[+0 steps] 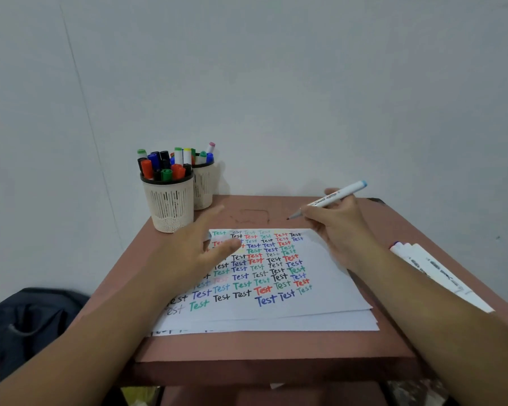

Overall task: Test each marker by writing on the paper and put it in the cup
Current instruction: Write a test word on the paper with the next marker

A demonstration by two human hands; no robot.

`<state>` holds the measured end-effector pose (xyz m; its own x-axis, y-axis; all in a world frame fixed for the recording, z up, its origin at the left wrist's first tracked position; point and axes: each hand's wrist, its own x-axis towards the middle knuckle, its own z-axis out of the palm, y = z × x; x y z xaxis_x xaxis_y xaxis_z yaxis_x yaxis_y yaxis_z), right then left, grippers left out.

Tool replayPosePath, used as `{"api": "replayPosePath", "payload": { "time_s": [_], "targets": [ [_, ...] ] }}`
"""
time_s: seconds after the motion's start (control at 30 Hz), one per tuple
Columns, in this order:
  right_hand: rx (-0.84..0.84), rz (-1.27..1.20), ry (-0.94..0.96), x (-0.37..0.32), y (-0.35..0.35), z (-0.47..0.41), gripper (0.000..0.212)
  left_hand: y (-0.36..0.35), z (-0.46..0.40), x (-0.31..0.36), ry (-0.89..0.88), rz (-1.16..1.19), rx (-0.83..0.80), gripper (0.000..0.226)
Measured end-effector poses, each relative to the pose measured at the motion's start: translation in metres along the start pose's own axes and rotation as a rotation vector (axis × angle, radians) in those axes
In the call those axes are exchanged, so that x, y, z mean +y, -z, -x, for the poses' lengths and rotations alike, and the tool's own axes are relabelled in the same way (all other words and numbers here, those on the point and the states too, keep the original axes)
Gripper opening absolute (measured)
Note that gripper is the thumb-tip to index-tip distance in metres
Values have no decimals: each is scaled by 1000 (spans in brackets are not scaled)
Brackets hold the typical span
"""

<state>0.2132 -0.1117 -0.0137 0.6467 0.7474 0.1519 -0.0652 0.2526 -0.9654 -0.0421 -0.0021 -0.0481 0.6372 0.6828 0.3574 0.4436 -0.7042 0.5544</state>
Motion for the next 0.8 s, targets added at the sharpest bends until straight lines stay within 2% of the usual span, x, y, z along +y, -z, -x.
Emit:
{"api": "replayPosePath", "payload": {
  "time_s": [0.03, 0.1, 0.17, 0.27, 0.8],
  "targets": [
    [11, 6, -24, 3, 8, -3, 31, 0, -1, 2, -5, -40, -33, 69],
    [8, 41, -62, 11, 21, -6, 16, 0, -3, 5, -9, -131, -93, 51],
    [-18, 77, -67, 20, 27, -8, 12, 1, -5, 8, 4, -219, -127, 52],
    [-46, 199, -18, 26, 25, -8, 22, 1, -7, 10, 30, -285, -140, 54],
    [-96, 361, -23, 31, 25, -15, 25, -3, -10, 1, 39, -279, -139, 52]
  ]
}}
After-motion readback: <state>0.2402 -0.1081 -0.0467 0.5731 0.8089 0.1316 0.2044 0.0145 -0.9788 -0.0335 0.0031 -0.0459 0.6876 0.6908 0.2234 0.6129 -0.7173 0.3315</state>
